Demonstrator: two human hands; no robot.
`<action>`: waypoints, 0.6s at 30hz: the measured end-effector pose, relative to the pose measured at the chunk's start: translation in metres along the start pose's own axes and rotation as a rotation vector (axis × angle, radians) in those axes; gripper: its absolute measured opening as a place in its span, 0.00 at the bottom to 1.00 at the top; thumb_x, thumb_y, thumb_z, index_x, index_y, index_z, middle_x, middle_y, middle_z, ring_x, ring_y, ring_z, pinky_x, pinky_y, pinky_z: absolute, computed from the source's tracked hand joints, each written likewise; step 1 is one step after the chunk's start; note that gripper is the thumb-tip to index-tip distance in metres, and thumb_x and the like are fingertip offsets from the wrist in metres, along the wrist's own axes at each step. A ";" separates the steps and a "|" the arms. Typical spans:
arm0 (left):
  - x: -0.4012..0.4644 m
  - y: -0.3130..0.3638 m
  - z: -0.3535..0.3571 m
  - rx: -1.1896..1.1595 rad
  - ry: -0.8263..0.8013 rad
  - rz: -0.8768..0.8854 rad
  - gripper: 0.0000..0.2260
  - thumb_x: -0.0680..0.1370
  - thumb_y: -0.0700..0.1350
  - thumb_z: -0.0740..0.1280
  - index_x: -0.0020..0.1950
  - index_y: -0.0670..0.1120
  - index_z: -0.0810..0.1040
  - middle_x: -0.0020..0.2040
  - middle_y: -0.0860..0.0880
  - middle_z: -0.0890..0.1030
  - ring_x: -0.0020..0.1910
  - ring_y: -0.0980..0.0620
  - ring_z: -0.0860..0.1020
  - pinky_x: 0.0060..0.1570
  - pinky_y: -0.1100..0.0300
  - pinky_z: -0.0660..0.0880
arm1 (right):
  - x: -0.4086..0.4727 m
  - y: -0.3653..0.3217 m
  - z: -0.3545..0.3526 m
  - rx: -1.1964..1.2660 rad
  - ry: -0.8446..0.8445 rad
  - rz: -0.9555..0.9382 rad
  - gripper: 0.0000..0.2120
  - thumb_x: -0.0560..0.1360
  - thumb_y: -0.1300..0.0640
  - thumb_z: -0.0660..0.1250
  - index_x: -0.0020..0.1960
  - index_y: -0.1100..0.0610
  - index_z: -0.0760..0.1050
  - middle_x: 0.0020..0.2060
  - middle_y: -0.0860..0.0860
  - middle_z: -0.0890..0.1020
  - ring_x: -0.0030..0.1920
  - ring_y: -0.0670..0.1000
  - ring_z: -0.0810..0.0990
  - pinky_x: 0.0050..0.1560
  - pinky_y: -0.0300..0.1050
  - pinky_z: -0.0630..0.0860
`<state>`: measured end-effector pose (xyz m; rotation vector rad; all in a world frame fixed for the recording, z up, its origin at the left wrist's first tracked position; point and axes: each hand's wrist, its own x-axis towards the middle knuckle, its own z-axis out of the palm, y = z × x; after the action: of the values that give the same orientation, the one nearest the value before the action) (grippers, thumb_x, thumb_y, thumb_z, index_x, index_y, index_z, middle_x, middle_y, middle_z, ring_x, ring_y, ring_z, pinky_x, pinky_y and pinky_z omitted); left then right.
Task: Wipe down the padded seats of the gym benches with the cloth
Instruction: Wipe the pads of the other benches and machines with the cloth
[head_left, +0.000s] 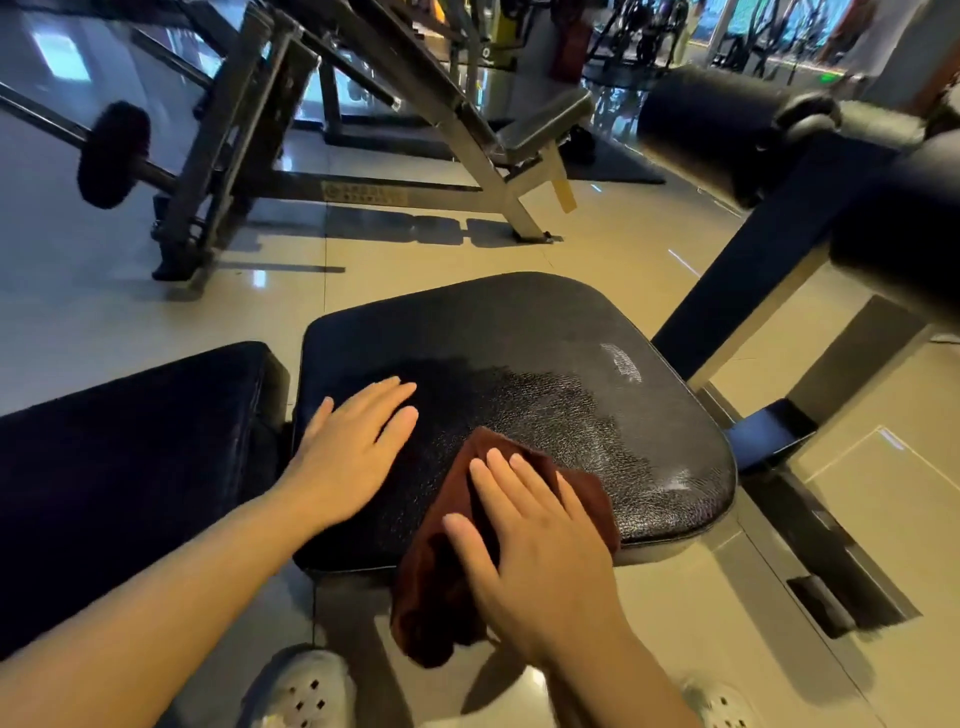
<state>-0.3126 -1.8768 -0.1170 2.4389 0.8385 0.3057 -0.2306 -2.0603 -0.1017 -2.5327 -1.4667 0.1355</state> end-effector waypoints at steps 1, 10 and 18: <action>-0.005 0.002 0.003 -0.028 0.089 -0.021 0.25 0.82 0.60 0.47 0.77 0.54 0.61 0.78 0.55 0.58 0.77 0.59 0.52 0.75 0.54 0.41 | 0.009 0.005 -0.001 -0.021 0.004 0.009 0.39 0.73 0.33 0.33 0.79 0.47 0.53 0.78 0.43 0.53 0.78 0.44 0.48 0.73 0.41 0.34; -0.056 -0.018 0.028 -0.055 0.344 -0.022 0.32 0.76 0.65 0.45 0.74 0.52 0.67 0.76 0.54 0.63 0.75 0.59 0.53 0.75 0.52 0.48 | 0.098 0.061 -0.014 -0.088 -0.034 0.274 0.33 0.81 0.37 0.45 0.80 0.54 0.47 0.80 0.51 0.48 0.79 0.50 0.46 0.77 0.53 0.41; -0.052 -0.017 0.039 -0.134 0.539 0.029 0.25 0.80 0.58 0.52 0.69 0.47 0.74 0.71 0.52 0.70 0.73 0.52 0.63 0.72 0.47 0.57 | 0.001 0.013 0.004 -0.110 0.051 0.162 0.37 0.75 0.36 0.35 0.80 0.50 0.51 0.78 0.47 0.52 0.78 0.48 0.49 0.76 0.47 0.39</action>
<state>-0.3476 -1.9145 -0.1611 2.2687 0.9612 1.0276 -0.2196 -2.0653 -0.1089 -2.7204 -1.2836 0.0158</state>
